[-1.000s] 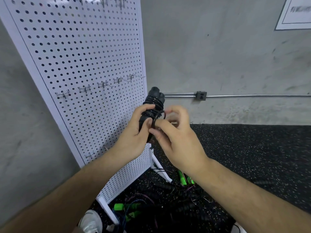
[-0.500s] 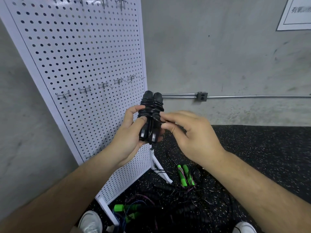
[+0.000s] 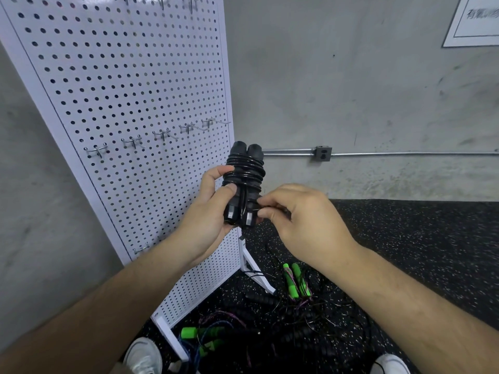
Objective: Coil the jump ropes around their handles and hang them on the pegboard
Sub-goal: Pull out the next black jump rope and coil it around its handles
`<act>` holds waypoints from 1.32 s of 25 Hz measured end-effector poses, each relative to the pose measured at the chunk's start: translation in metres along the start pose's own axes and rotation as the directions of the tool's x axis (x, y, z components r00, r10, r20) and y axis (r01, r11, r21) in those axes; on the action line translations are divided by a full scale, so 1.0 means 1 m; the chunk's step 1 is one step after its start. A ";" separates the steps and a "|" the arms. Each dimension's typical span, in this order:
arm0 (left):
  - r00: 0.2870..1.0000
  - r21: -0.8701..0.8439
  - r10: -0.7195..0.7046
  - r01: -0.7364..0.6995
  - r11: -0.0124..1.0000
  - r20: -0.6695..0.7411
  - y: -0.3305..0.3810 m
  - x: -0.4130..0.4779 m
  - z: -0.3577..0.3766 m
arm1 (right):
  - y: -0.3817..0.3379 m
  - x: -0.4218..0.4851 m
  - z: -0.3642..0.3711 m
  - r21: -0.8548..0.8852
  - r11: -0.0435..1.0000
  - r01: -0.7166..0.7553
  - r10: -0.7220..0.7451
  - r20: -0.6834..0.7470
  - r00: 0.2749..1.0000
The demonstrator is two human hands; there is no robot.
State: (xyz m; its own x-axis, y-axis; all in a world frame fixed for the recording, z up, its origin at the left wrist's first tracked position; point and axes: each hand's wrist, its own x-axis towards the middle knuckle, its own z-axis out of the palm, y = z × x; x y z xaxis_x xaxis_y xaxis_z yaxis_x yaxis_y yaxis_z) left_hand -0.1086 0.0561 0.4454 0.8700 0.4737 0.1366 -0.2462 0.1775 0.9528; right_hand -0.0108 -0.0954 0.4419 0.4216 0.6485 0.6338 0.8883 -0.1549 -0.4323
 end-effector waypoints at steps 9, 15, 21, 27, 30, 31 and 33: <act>0.984 -0.109 -0.018 0.038 0.993 0.178 -0.007 0.000 -0.012 | -0.003 -0.005 0.018 0.390 0.867 -0.312 0.339 -0.001 0.941; 0.976 -0.069 -0.008 0.024 0.997 0.220 -0.009 -0.003 -0.013 | -0.004 -0.007 0.020 0.472 0.817 -0.331 0.350 0.050 0.936; 0.966 -0.099 -0.014 0.041 0.994 0.257 -0.004 -0.008 -0.011 | -0.003 -0.001 0.008 0.564 0.764 -0.313 0.298 0.122 0.947; 0.977 0.009 -0.026 0.024 1.000 0.213 -0.007 -0.009 -0.009 | -0.013 -0.005 0.017 0.684 0.487 -0.543 0.576 0.217 0.788; 0.984 0.043 -0.057 0.051 0.998 0.167 -0.006 -0.008 -0.006 | -0.011 -0.003 0.015 0.708 0.291 -0.644 0.590 0.397 0.703; 0.986 0.067 -0.069 0.059 0.996 0.150 -0.006 -0.007 -0.005 | -0.009 -0.002 0.015 0.699 0.262 -0.665 0.581 0.436 0.687; 0.987 0.111 -0.088 0.073 0.991 0.134 -0.007 -0.007 -0.004 | -0.008 -0.001 0.014 0.690 0.233 -0.685 0.579 0.468 0.668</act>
State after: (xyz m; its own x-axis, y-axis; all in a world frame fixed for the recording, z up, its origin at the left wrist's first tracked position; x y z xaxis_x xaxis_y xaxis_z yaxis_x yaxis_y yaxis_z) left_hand -0.1145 0.0555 0.4367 0.9376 0.3366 0.0873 -0.1329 0.1150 0.9844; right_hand -0.0208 -0.0841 0.4357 0.7108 0.6919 -0.1270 -0.2078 0.0341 -0.9776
